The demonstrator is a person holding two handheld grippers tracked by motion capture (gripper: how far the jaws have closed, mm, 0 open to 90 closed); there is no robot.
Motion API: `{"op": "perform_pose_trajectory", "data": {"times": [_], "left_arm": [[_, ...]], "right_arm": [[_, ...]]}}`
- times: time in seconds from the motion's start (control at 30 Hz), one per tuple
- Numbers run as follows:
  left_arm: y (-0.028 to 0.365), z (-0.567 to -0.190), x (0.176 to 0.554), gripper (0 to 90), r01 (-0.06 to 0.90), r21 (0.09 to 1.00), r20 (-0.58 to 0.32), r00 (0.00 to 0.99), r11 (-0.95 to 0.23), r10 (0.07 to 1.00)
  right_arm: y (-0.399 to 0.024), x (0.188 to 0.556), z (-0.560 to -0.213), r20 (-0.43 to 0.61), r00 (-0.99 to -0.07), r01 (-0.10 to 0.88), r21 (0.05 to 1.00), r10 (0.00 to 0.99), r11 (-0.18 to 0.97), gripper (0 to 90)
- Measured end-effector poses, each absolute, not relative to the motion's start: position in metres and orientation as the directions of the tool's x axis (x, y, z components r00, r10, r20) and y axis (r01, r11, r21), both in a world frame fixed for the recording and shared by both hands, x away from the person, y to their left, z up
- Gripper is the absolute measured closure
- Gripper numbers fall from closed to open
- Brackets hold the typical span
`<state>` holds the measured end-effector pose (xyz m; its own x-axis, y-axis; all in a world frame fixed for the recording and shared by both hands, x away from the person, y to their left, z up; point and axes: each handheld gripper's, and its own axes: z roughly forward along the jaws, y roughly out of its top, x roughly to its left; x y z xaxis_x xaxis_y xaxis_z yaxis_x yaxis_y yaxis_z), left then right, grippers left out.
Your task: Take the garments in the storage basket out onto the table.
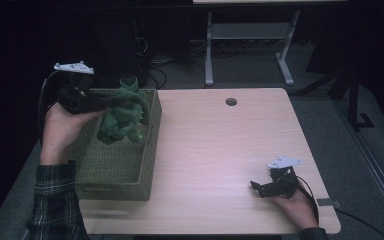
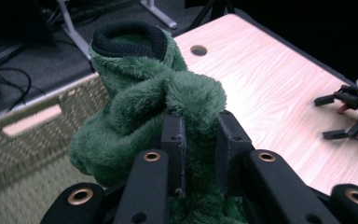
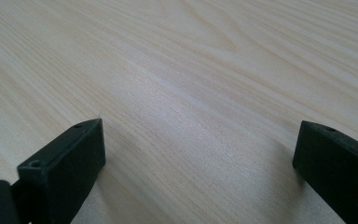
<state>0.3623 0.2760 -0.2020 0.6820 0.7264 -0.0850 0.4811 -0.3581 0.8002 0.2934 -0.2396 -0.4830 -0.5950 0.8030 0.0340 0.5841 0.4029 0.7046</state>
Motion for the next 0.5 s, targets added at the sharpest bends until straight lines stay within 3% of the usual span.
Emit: {"op": "perform_pose_trajectory", "data": {"times": [0.5], "left_arm": [[0.207,-0.19,0.363,75.5,0.404,0.813,-0.055,0.769,-0.419,0.636]], "right_arm": [[-0.239,0.293,-0.483,0.037,-0.593,0.587,0.703,0.804,0.401,1.9]]}}
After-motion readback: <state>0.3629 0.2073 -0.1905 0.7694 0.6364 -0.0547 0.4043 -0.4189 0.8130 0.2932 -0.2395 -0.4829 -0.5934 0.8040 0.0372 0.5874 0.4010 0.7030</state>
